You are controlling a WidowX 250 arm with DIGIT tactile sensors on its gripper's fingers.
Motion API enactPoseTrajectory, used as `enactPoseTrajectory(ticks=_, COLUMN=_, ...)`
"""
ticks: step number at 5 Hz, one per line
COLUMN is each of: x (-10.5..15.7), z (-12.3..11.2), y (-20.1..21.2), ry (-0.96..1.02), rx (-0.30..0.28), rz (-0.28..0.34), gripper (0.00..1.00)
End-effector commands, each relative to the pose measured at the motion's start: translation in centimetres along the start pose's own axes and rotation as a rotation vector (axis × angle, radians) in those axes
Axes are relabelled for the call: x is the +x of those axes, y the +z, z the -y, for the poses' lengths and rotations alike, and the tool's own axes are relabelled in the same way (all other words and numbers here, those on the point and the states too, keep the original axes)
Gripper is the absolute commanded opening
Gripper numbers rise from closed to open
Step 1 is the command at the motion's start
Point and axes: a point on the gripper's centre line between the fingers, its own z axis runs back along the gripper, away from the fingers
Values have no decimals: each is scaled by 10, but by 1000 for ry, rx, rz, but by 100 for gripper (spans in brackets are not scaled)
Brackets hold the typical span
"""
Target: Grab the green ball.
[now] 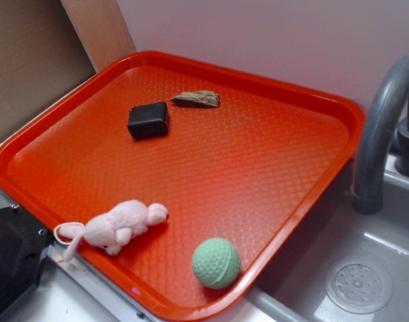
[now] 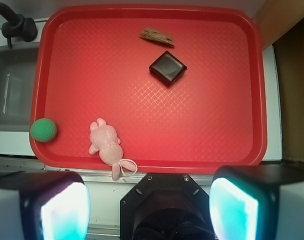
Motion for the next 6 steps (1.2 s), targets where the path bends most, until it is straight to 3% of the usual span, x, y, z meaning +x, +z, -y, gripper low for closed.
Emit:
enactPoseTrajectory(ticks=1, x=0, z=0, y=0, ry=0, rx=0, rz=0, gripper=100)
enactPoseTrajectory(ticks=2, x=21, z=49, y=-50, ry=-244, rx=-28, rz=-99, gripper=100)
enactPoseTrajectory(ticks=3, x=37, z=108, y=-82, ry=-489, rx=-136, rz=-78, gripper=100)
enactPoseTrajectory(ticks=4, x=27, z=160, y=-123, ry=-741, rx=-167, rz=-49, gripper=100)
enactPoseTrajectory(ticks=5, x=11, z=187, y=-149, ry=-989, rx=-222, rz=-24, gripper=100)
enactPoseTrajectory(ticks=6, x=-5, z=196, y=-162, ry=-1229, rx=-287, rz=-74, gripper=100)
